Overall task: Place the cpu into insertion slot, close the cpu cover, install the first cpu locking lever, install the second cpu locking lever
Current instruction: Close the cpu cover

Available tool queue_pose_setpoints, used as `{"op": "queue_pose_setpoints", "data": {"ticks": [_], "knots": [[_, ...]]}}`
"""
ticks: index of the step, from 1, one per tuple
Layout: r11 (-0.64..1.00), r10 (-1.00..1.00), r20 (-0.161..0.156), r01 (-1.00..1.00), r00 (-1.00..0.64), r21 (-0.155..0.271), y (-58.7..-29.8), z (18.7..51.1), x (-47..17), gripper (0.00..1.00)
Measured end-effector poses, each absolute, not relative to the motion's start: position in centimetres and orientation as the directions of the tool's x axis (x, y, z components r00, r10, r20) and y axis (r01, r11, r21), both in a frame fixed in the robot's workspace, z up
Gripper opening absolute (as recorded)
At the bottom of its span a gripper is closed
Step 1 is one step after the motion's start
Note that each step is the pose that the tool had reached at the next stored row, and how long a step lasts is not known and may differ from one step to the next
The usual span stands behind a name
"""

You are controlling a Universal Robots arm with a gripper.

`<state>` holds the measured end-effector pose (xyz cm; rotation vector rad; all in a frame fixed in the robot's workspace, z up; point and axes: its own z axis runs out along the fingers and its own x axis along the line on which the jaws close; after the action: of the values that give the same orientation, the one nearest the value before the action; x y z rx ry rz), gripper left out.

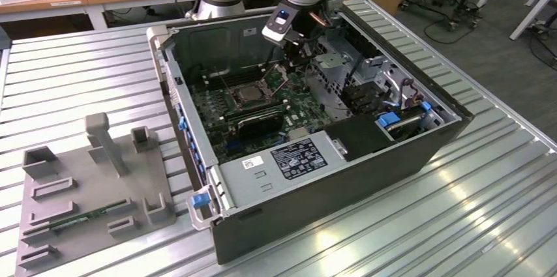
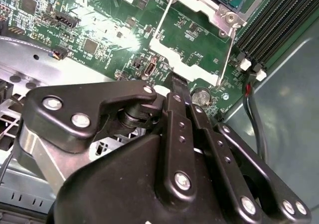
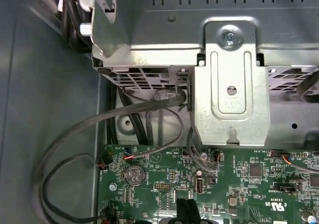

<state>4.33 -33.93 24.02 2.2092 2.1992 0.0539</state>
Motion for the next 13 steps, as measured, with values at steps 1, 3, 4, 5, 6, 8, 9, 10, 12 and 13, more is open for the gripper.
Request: {"op": "queue_pose_setpoints", "data": {"ticks": [1,3,4,5,6,8,9,10,12,13], "knots": [[-0.005,1.0,0.008,0.999,0.004,0.041,-33.9,24.0,4.3,0.11],[-0.005,1.0,0.008,0.999,0.004,0.043,-33.9,24.0,4.1,0.11],[-0.005,1.0,0.008,0.999,0.004,0.044,-33.9,24.0,3.9,0.11],[-0.005,1.0,0.008,0.999,0.004,0.045,-33.9,24.0,3.7,0.11],[-0.005,1.0,0.008,0.999,0.004,0.047,-33.9,24.0,3.3,0.11],[-0.005,1.0,0.008,0.999,0.004,0.051,-33.8,24.0,2.6,0.11],[-0.005,1.0,0.008,0.999,0.004,0.053,-33.8,24.0,2.2,0.11],[-0.005,1.0,0.008,0.999,0.004,0.054,-33.8,24.0,1.7,0.11],[-0.005,1.0,0.008,0.998,0.004,0.057,-33.8,23.9,0.8,0.11],[-0.005,1.0,0.008,0.998,0.004,0.057,-33.8,23.9,0.4,0.11]]}}
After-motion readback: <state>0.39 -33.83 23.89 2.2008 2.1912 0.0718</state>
